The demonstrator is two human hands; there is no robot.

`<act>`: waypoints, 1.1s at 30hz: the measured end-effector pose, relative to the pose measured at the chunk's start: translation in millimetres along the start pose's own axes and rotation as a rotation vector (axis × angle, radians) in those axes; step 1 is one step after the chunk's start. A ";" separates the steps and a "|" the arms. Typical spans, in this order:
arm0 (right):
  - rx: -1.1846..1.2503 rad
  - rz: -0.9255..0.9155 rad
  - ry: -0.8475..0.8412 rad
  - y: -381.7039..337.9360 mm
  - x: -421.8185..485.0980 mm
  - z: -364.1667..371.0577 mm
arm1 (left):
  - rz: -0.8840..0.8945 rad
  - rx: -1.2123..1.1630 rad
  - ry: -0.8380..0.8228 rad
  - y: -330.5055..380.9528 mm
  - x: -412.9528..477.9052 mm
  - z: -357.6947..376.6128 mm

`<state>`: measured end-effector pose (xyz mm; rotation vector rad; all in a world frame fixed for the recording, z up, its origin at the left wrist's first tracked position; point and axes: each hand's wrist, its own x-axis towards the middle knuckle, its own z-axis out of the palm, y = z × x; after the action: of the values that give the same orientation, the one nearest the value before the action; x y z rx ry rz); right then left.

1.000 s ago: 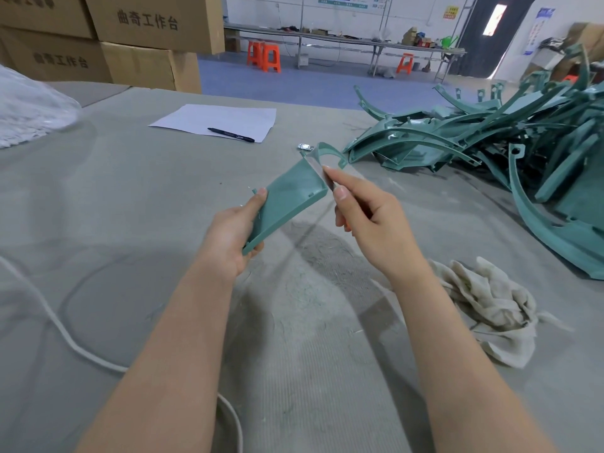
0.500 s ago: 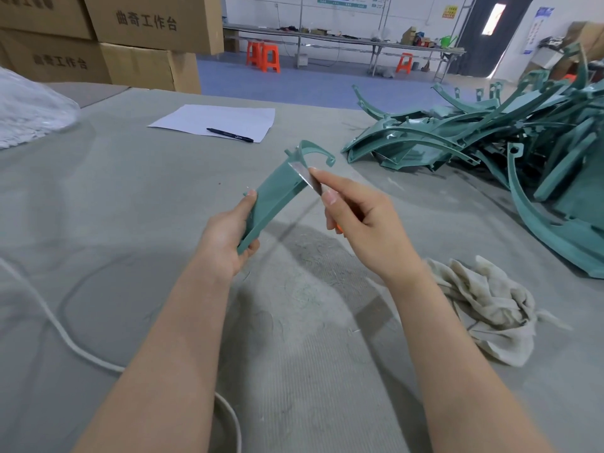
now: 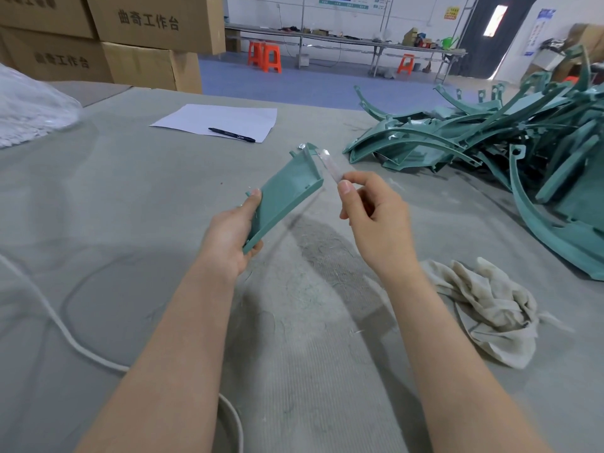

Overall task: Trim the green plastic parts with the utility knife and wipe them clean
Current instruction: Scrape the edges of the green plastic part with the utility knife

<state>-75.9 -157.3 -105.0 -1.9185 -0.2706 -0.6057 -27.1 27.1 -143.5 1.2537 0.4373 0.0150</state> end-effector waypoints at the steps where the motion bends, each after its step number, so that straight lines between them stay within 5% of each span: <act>1: -0.002 0.005 -0.008 -0.4 -0.4 0.0 | 0.004 0.007 0.002 0.0 0.0 0.0; 11: -0.015 0.007 -0.049 -4.1 -3.5 1.0 | 0.082 0.068 0.060 -0.1 -4.1 1.2; 25: -0.044 0.053 0.012 -0.1 -3.2 1.9 | 0.430 0.065 0.173 5.7 -14.1 6.5; 33: -0.019 0.058 0.019 -1.7 -3.5 1.2 | 0.431 0.058 0.187 7.2 -17.1 8.2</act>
<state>-79.2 -155.2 -105.9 -1.9312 -0.1966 -0.5892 -38.5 17.7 -129.6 1.3901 0.3219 0.4914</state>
